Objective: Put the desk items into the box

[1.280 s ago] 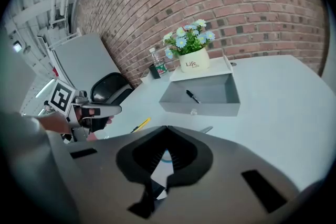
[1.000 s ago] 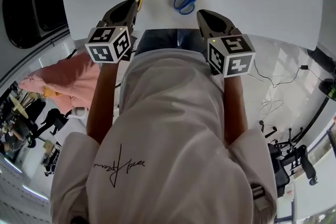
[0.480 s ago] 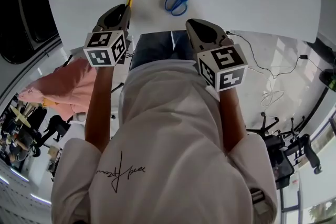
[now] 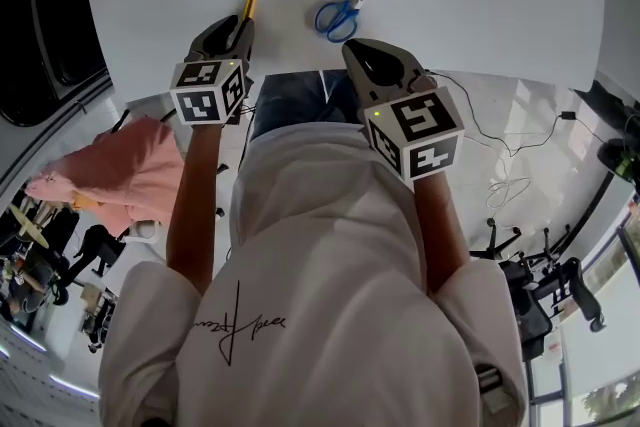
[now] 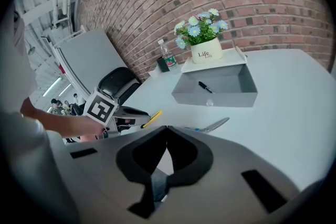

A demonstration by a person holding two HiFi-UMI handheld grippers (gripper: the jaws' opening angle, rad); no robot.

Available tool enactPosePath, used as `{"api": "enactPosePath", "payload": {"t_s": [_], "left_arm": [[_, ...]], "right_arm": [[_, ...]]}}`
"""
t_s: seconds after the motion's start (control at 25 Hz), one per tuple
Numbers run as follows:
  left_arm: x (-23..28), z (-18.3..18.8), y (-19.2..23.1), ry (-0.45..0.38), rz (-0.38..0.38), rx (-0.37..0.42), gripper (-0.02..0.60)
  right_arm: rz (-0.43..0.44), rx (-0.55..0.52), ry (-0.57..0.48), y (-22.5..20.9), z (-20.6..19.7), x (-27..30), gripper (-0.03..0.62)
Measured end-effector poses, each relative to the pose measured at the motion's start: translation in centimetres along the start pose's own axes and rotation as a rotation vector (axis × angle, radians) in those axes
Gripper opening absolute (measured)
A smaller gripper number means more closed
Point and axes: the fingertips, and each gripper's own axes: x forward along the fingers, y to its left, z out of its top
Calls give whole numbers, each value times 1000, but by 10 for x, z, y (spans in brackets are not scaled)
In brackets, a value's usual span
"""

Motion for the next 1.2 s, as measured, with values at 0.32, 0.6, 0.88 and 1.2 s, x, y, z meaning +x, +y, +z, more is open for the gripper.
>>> {"api": "enactPosePath", "payload": {"t_s": [0.32, 0.6, 0.88, 1.2], "left_arm": [[11, -12, 2, 34, 4, -3, 84], [12, -13, 6, 40, 45, 15, 66], [12, -14, 7, 56, 60, 20, 64], [13, -12, 6, 59, 73, 2, 63]], "right_arm": [[1, -13, 17, -2, -3, 2, 26], [8, -14, 16, -5, 1, 0, 26], [8, -9, 9, -7, 1, 0, 26], [-6, 8, -10, -20, 7, -6, 26]]}}
